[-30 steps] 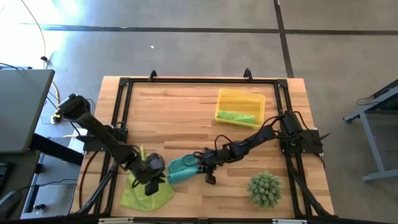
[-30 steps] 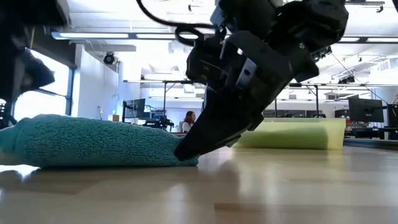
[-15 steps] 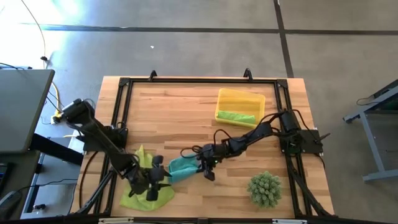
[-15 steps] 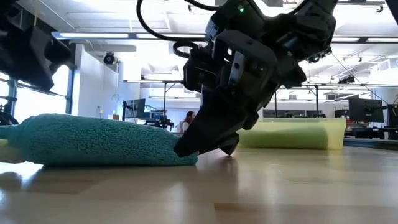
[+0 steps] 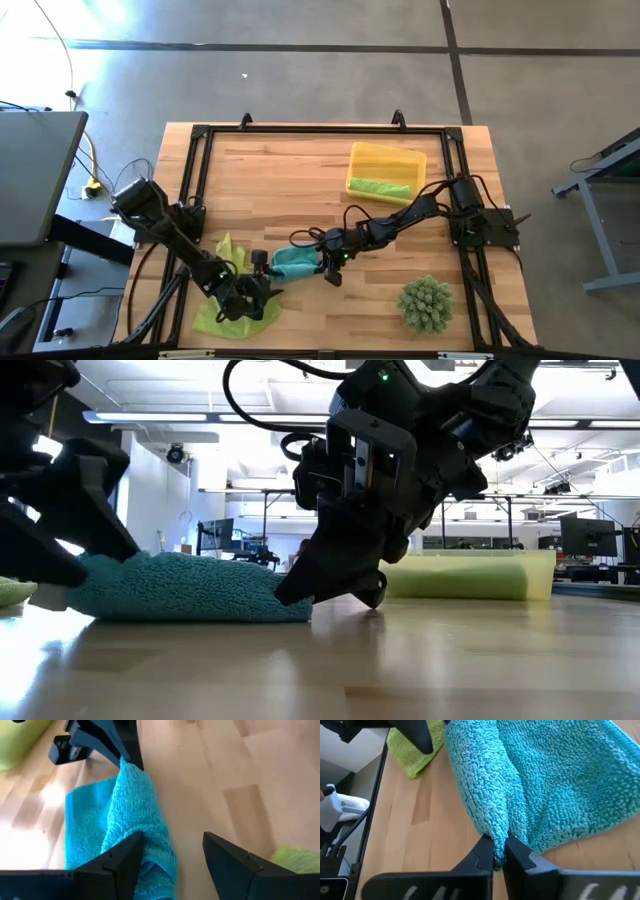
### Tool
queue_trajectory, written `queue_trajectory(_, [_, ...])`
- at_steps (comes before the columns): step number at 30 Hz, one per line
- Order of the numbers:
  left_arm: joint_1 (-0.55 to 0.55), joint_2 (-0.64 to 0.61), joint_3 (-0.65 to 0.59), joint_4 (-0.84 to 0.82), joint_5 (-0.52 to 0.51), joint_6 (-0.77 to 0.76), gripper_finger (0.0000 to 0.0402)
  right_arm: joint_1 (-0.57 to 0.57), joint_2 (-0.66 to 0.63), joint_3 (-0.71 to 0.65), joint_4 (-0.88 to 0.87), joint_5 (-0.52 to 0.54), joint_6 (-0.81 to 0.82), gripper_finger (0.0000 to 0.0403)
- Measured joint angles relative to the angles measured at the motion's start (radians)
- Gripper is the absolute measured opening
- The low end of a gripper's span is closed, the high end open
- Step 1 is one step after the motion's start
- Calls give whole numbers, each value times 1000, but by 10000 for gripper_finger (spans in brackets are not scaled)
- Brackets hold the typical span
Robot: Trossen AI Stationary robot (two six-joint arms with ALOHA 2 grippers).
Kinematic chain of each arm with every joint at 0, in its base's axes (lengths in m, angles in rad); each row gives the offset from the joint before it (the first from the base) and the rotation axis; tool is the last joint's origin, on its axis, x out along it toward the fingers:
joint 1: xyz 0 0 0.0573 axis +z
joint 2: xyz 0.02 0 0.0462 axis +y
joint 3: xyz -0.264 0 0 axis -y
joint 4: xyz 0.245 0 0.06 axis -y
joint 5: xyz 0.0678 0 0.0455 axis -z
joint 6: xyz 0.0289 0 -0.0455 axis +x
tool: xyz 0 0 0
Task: Roll microfiber towels into tight, uniform cylinder then place into a basket
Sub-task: Roll the blue microfiber towel
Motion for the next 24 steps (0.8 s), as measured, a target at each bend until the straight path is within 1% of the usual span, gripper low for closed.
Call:
queue_trajectory(2, [0, 22, 0, -1, -21, 7, 200, 0, 0, 0, 0, 0, -1, 5])
queue_trajectory(6, [0, 48, 16, -4, -28, 14, 200, 0, 0, 0, 0, -1, -1, 5])
queue_trajectory(8, [-4, 47, 48, -2, -29, 55, 200, 0, 0, 0, 0, -1, -1, 5])
queue_trajectory(12, [-15, 46, 119, -7, -50, 189, 200, -1, 0, 0, -1, -2, -1, 5])
queue_trajectory(14, [-13, 44, 137, -35, -55, 211, 200, -1, 0, 0, -1, -2, -1, 5])
queue_trajectory(17, [4, 44, 138, -111, -50, 153, 200, -1, 0, 0, -1, -2, -1, 5])
queue_trajectory(21, [25, 44, 137, -266, -47, -2, 200, -1, 0, 0, -2, -3, -8, 5])
queue_trajectory(22, [28, 44, 137, -291, -29, -40, 200, -1, 0, 0, -2, -3, -9, 5])
queue_trajectory(24, [29, 44, 137, -312, 47, -100, 200, -1, 0, 0, -3, -3, -9, 5])
